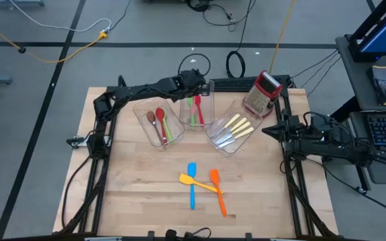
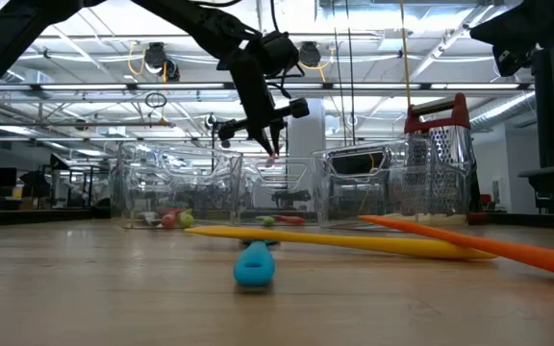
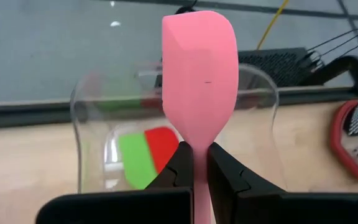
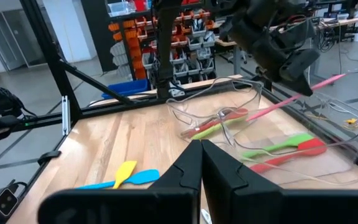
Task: Pick & Place Kitchen Items
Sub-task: Put the pink spatula into the middle transparent bin
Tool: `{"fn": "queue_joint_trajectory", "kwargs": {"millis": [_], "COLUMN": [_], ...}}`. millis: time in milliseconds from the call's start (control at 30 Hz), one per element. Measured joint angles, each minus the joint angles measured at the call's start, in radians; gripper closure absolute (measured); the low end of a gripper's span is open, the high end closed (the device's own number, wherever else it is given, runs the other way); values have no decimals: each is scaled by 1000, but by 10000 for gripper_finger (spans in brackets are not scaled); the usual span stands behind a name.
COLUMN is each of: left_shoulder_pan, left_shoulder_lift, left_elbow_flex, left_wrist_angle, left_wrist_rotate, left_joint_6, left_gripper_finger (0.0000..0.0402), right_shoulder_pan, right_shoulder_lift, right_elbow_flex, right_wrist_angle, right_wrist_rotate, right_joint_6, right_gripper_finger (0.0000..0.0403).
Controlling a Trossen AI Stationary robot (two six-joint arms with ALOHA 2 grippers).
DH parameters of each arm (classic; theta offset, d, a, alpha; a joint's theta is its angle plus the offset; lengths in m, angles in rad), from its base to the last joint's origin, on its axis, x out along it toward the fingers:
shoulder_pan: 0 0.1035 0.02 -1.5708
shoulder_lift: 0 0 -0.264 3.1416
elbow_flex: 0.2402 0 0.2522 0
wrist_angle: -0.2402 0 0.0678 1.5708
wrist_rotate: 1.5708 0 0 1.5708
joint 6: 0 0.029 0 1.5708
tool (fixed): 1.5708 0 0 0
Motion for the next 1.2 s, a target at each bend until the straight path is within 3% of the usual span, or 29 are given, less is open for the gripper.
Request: {"fn": "queue_joint_trajectory", "kwargs": {"millis": [533,1200], "left_shoulder_pan": [-56,-61], "left_shoulder_lift": [33,38], "left_elbow_flex": [-1,-1], "left_wrist_angle": [-26,-5], "left_wrist_rotate": [27,147], "left_joint_6": [79,381], "left_gripper_finger": [392,392], "right_shoulder_pan": [0,0], "right_shoulder_lift": [0,0], "right_elbow_flex": [0,0], "right_wrist_angle": [1,1], "right_wrist_rotate": [0,0], "right_joint_6": [-11,-11], "right_gripper_finger": [403,403]}}
